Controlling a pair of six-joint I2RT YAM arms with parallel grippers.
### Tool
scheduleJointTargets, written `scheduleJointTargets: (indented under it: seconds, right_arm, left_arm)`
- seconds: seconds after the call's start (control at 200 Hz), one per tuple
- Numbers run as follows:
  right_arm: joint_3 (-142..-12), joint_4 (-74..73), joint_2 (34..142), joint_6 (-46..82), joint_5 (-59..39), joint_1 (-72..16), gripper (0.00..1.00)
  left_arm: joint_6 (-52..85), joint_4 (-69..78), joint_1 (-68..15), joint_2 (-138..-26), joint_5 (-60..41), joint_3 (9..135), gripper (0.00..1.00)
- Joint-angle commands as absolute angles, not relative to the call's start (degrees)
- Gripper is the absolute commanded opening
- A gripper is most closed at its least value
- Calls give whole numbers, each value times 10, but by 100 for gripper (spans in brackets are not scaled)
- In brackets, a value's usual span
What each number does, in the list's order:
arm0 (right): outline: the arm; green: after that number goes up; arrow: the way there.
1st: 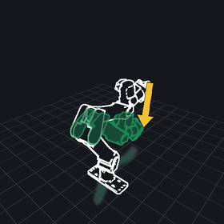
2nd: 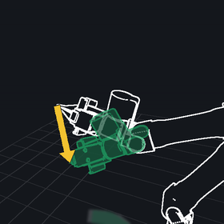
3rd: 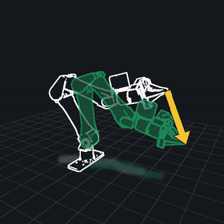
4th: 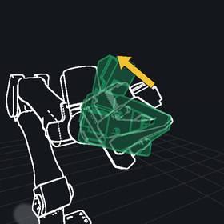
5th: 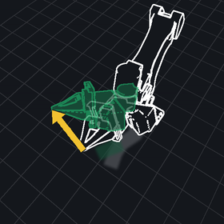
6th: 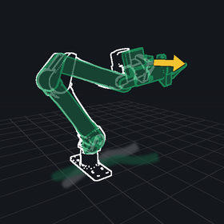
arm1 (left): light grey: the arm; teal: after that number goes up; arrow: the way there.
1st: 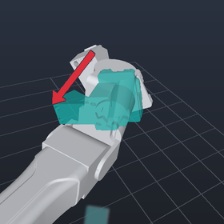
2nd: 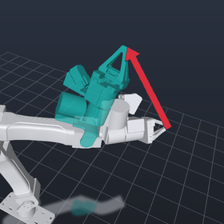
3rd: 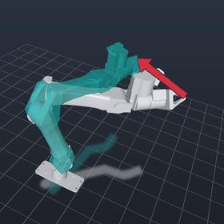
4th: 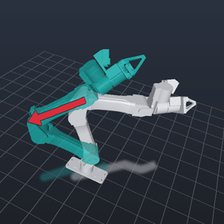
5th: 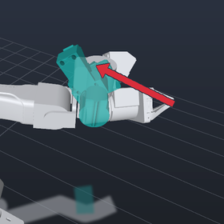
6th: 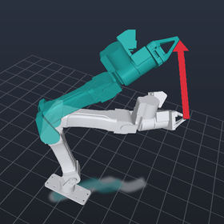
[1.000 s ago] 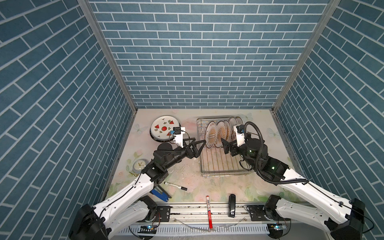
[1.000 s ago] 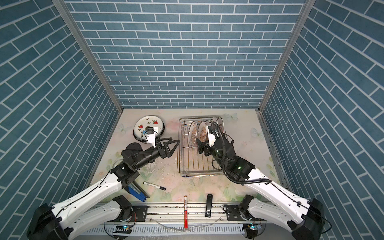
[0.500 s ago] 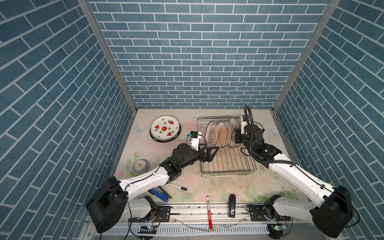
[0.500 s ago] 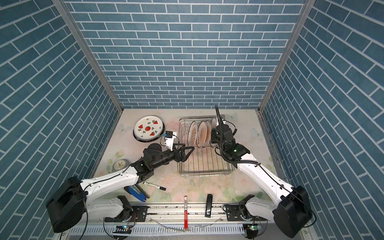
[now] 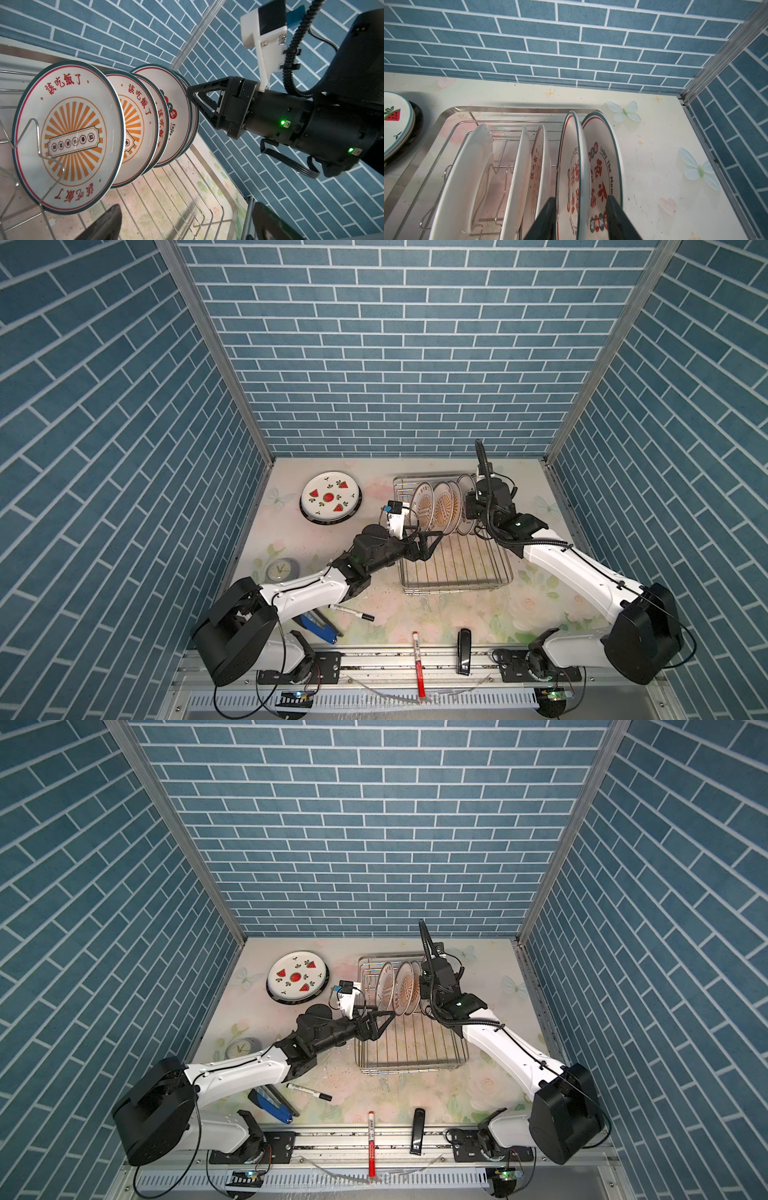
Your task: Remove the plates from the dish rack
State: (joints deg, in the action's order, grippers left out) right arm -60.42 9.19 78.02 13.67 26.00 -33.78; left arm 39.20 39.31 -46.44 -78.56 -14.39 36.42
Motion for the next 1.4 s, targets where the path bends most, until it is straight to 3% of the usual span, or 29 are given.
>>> scheduleJointTargets:
  seconds: [0.0, 0.555, 1.396]
  right_arm:
    - [-636, 108, 795, 144, 266, -335, 39]
    - [-672, 97, 886, 151, 345, -336, 24]
    - [-733, 110, 960, 146, 471, -366, 8]
  left_arm:
    - [390, 412, -468, -787, -141, 373, 100]
    - [396, 424, -468, -789, -130, 365, 100]
    - [350, 290, -468, -685, -25, 325, 100]
